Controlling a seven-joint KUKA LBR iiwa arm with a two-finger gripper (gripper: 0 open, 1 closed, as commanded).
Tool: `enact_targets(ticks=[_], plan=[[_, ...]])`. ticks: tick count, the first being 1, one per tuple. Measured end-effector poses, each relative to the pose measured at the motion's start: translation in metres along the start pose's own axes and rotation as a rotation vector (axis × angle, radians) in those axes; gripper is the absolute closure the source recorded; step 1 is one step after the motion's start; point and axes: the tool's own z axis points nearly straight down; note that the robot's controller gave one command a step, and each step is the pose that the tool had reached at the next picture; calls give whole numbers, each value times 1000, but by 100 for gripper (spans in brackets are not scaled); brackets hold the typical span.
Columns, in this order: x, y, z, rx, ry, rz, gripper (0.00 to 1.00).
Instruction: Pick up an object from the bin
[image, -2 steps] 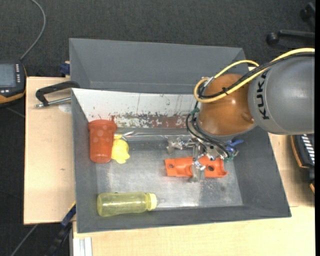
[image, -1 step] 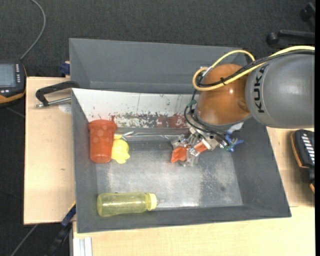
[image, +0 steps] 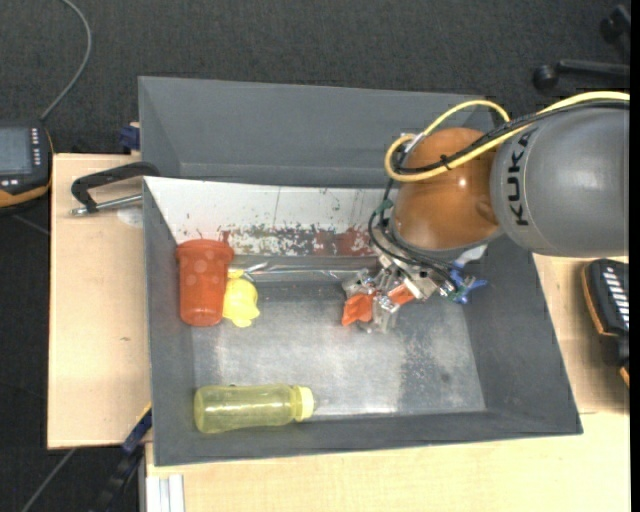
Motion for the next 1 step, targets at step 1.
enact_targets(ticks=[1], plan=[[2,-10,-77,1,-6,16,100]])
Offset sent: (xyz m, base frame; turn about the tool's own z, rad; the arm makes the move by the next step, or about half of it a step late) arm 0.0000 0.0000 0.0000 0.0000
